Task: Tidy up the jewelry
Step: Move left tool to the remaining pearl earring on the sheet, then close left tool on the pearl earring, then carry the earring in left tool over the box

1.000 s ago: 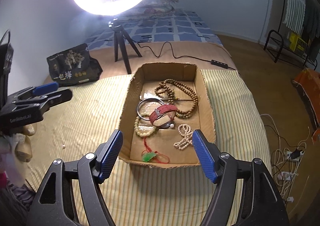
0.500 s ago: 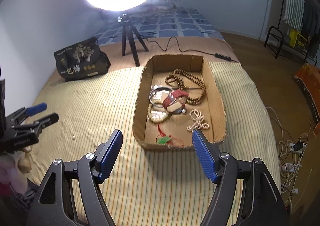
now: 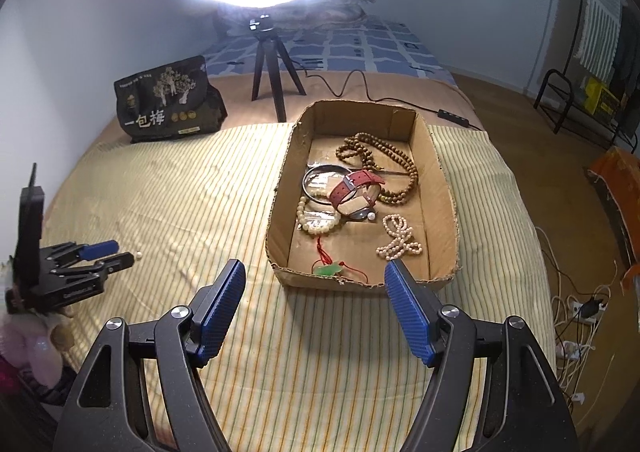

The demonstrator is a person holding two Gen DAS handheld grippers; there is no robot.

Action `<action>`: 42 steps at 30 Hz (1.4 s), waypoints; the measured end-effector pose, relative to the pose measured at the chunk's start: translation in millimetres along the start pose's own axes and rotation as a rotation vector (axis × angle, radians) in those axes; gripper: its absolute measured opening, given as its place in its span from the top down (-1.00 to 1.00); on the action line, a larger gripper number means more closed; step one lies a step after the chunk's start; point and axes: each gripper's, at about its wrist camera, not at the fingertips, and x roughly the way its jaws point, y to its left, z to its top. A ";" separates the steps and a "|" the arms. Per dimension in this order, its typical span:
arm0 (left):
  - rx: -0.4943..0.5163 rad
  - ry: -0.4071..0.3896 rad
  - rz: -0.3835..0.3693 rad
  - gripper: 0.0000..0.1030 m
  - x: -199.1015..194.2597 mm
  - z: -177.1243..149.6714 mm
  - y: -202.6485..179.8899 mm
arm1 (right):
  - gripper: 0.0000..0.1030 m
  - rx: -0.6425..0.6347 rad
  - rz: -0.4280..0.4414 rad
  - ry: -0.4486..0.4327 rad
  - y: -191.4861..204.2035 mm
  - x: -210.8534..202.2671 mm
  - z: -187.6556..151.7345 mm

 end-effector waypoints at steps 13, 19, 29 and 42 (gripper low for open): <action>0.007 0.020 0.024 0.36 23.1 7.1 1.2 | -0.39 -0.034 0.036 0.004 14.9 4.9 6.2; 0.043 0.021 0.043 0.61 27.6 5.7 -2.2 | -0.39 -0.035 0.048 0.010 17.6 6.7 7.1; 0.062 0.002 0.064 0.71 21.0 0.1 -6.0 | -0.39 -0.019 0.046 0.014 15.0 7.8 7.5; 0.078 -0.093 -0.011 0.71 -21.1 26.7 -38.7 | -0.39 -0.002 0.036 -0.010 8.3 1.6 11.8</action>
